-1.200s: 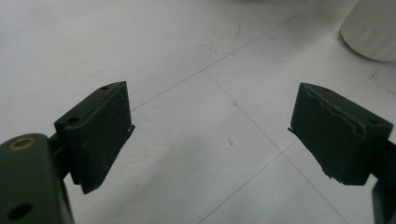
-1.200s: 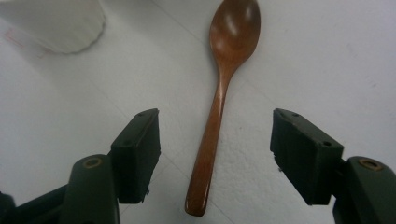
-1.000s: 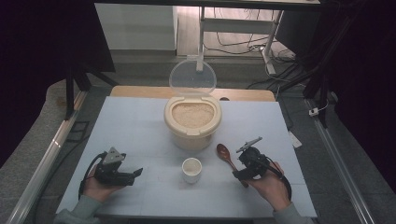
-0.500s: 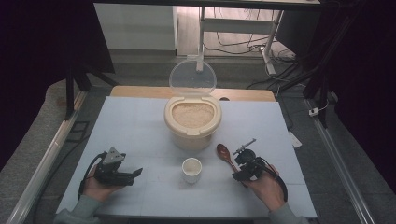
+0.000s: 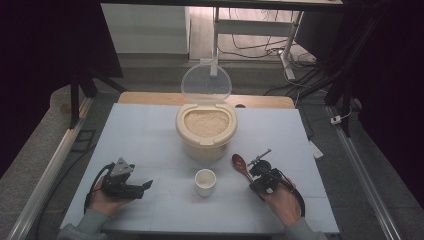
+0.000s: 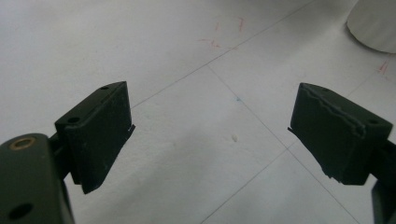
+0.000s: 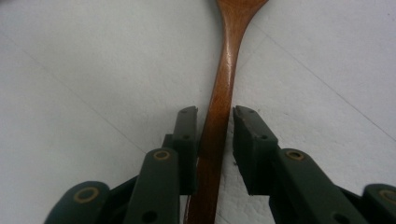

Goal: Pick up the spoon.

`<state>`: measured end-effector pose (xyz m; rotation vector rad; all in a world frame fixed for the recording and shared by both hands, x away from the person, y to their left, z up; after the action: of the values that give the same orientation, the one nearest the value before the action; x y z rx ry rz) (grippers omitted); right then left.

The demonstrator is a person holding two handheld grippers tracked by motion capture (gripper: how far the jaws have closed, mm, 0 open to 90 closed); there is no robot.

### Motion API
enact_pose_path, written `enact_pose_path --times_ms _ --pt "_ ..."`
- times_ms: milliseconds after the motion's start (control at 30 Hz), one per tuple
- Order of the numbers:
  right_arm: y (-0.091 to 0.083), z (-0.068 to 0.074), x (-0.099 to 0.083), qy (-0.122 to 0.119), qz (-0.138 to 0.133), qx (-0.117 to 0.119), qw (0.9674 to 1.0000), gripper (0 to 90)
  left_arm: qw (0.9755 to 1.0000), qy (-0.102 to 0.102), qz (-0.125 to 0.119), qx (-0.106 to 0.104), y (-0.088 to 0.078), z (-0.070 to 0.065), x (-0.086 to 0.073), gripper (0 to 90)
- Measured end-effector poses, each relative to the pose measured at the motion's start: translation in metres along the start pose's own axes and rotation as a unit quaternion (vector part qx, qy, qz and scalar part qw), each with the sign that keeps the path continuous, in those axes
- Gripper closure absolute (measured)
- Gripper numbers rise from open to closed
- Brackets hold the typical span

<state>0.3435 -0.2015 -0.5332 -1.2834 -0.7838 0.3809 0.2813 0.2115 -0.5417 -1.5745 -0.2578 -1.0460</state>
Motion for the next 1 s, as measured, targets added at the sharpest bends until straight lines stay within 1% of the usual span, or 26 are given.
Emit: enact_pose_path --times_ms 33,67,133,200,367,433,500,533,567,600,700,800,867,900,933,967,1000 --pt "0.000 -0.001 0.001 0.004 0.002 -0.003 1.0000 76.6 1.0000 0.000 0.000 0.000 0.000 0.000 0.000 12.6" --pt "0.000 -0.001 0.001 0.008 0.001 -0.004 1.0000 77.6 1.0000 0.001 0.000 0.000 0.000 0.000 0.000 12.6" --pt "0.000 -0.002 0.001 0.016 0.000 -0.001 0.9999 78.1 1.0000 0.001 0.000 0.000 0.000 0.000 0.000 12.6" --pt "0.000 -0.002 0.001 0.016 0.000 -0.003 0.9999 78.3 1.0000 0.000 0.001 0.000 0.000 0.000 -0.001 12.6" --pt "0.000 -0.001 0.002 0.010 -0.001 -0.007 0.9999 78.5 1.0000 0.001 0.002 0.000 0.000 0.000 -0.001 12.7" --pt "-0.002 -0.003 0.000 0.004 -0.001 -0.012 0.9999 78.6 1.0000 0.001 0.002 0.001 0.000 0.000 -0.001 12.8" --pt "-0.005 -0.006 -0.001 0.004 -0.005 -0.005 1.0000 78.7 1.0000 0.000 0.002 0.001 0.001 0.000 -0.001 12.8" --pt "-0.005 -0.006 -0.001 0.004 -0.005 -0.005 1.0000 78.7 1.0000 0.000 0.002 0.001 0.001 0.000 -0.001 12.8" --pt "-0.009 -0.008 -0.003 0.006 -0.013 0.008 0.9999 78.7 1.0000 0.000 0.003 0.001 0.001 0.000 -0.001 12.8" --pt "-0.010 -0.009 -0.004 0.008 -0.021 0.009 0.9997 78.7 1.0000 0.001 0.004 0.002 0.001 0.000 -0.002 12.8" --pt "-0.015 -0.012 -0.005 0.009 -0.027 0.014 0.9995 78.7 1.0000 0.002 0.005 0.002 0.002 0.000 -0.002 12.8" --pt "-0.023 -0.016 -0.007 0.014 -0.045 0.030 0.9984 78.7 1.0000 0.002 0.004 0.003 0.001 0.000 -0.002 12.8" --pt "-0.025 -0.017 -0.008 0.014 -0.048 0.034 0.9982 78.7 1.0000 0.001 0.004 0.003 0.001 0.000 -0.002 12.8" --pt "-0.029 -0.018 -0.009 0.013 -0.055 0.041 0.9976 78.7 1.0000 0.001 0.004 0.003 0.002 0.000 -0.002 12.8" --pt "-0.029 -0.018 -0.009 0.013 -0.055 0.041 0.9976 78.7 1.0000 0.001 0.005 0.002 0.002 0.000 -0.002 12.8" --pt "-0.032 -0.019 -0.009 0.012 -0.062 0.049 0.9968 78.7 1.0000 0.001 0.005 0.002 0.002 0.000 -0.002 12.9" --pt "-0.032 -0.019 -0.009 0.012 -0.062 0.049 0.9968 78.7 1.0000 0.000 0.004 0.002 0.002 0.000 -0.002 13.0"
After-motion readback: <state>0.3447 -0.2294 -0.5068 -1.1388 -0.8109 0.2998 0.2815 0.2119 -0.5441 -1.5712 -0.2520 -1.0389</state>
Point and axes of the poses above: each handheld gripper's, and its own axes: y roughly forward along the jaws, x roughly out of its top, z roughly to its left, the point moved 4 cm from there along y, roughly forward along the jaws, and after that the axes turned 8 degrees about x, right-handed, at the moved point
